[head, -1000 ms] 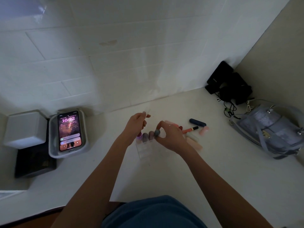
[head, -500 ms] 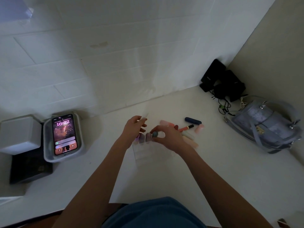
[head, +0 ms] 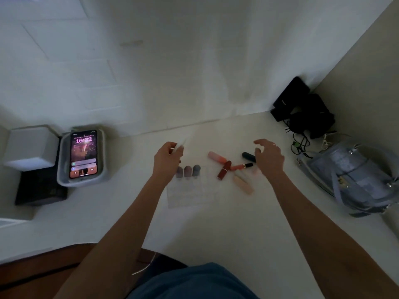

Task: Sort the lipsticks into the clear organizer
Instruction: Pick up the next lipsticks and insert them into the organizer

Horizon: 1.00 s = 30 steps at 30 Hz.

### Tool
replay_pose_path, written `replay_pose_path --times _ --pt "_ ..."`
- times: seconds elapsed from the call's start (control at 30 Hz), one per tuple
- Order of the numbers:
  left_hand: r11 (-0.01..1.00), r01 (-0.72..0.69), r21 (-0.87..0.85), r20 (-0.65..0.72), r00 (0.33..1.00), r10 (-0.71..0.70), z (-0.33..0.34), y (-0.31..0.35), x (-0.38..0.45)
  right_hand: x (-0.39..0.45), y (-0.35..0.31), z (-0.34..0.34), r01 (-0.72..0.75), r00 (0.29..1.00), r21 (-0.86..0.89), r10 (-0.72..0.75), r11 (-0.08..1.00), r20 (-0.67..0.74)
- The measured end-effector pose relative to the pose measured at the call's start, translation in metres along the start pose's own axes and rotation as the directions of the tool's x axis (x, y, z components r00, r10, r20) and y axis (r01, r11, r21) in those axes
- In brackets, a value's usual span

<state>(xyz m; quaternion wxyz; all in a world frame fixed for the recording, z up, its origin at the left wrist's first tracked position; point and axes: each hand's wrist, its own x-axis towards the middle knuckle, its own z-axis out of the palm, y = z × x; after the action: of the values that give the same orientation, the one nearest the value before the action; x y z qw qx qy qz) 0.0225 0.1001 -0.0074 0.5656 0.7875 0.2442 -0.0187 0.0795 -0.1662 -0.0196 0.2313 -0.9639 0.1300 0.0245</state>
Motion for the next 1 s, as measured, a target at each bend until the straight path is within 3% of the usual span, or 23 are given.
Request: replay_pose_path --times 0.13,0.4,0.47,0.57,0.63,0.7,0.73,0.8,0.9,1.0 --pt "0.992 0.109 -0.059 0.026 0.994 -0.107 -0.004 -0.007 -0.001 0.020 0.007 0.008 0.038 0.956 -0.190 0.019 0.981 0.291" --pt "0.989 0.128 -0.069 0.015 0.992 -0.127 -0.003 -0.005 -0.002 0.026 -0.005 0.029 0.234 0.943 -0.333 -0.131 0.913 0.305" --pt "0.992 0.111 -0.059 0.009 0.994 -0.110 -0.002 -0.003 -0.002 0.029 -0.007 0.032 0.271 0.946 -0.231 -0.215 0.934 0.242" --pt "1.000 0.004 -0.006 -0.083 0.997 -0.005 0.000 0.002 -0.005 0.023 -0.021 0.029 0.236 0.951 0.243 -0.275 0.941 0.142" --pt "0.991 -0.117 0.070 -0.209 0.969 0.129 0.000 0.009 -0.010 0.010 -0.037 0.020 0.111 0.963 0.554 -0.227 0.825 0.145" --pt "0.982 -0.172 0.072 -0.268 0.945 0.185 0.000 0.023 -0.016 -0.006 -0.052 0.011 -0.055 0.958 0.764 -0.181 0.643 0.222" --pt "0.984 -0.174 0.046 -0.232 0.956 0.179 0.000 0.032 -0.019 -0.014 -0.060 0.007 -0.144 0.942 0.838 -0.186 0.527 0.279" --pt "0.991 -0.129 0.027 -0.016 0.991 0.129 0.001 0.050 -0.022 -0.031 -0.074 -0.001 -0.264 0.910 0.901 -0.221 0.345 0.352" --pt "0.971 -0.139 0.194 0.299 0.951 0.076 0.006 0.067 -0.026 -0.048 -0.088 -0.006 -0.296 0.907 0.919 -0.226 0.262 0.356" --pt "0.946 -0.204 0.251 0.305 0.944 0.122 0.008 0.068 -0.026 -0.056 -0.090 -0.009 -0.306 0.911 0.926 -0.216 0.219 0.352"
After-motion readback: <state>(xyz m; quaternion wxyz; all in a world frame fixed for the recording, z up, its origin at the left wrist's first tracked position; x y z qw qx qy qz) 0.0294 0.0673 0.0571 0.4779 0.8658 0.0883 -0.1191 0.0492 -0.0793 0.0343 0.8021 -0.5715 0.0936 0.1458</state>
